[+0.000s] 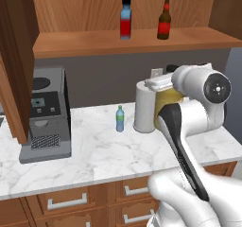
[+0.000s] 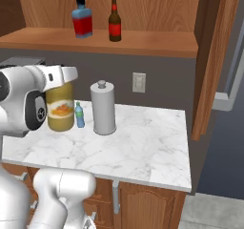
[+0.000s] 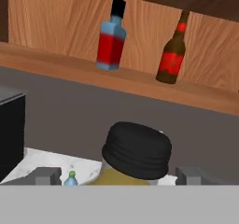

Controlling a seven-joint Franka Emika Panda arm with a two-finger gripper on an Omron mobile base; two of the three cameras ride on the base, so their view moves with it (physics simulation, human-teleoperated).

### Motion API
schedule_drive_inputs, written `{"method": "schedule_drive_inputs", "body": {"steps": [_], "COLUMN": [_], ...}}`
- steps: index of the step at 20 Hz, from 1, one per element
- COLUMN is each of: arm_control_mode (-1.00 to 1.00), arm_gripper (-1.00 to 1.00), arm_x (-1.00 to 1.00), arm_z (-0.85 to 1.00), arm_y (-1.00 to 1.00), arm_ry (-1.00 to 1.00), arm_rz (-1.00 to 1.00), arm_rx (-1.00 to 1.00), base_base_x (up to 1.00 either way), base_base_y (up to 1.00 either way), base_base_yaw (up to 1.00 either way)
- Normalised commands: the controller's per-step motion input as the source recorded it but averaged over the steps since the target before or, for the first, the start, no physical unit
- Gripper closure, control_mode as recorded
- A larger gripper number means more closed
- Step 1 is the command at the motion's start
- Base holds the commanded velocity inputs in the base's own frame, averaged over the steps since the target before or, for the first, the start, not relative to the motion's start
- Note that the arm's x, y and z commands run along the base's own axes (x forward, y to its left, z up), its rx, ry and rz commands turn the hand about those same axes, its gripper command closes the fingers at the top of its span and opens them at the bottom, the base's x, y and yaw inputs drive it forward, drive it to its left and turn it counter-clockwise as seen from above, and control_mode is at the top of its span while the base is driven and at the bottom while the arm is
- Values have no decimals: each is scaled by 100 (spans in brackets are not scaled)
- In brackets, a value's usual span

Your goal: Sort all alcoholic drinks to one cabinet, and non-alcoholic drinks to the other.

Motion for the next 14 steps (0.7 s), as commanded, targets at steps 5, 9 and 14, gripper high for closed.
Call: {"method": "schedule_drive_inputs", "body": {"steps": [5, 9, 14], "arm_control_mode": [-100, 100, 100], "arm_gripper": [100, 100, 100], "arm_x": [0, -5, 0], "arm_z": [2, 0, 0], "arm_y": [0, 0, 0], "arm_ry": [8, 0, 0], "arm_rz": [-3, -1, 0], "arm_rx": [0, 0, 0], "base_base_x": [0, -51, -98], "base_base_y": [0, 0, 0], "base_base_yaw": [0, -4, -6]}}
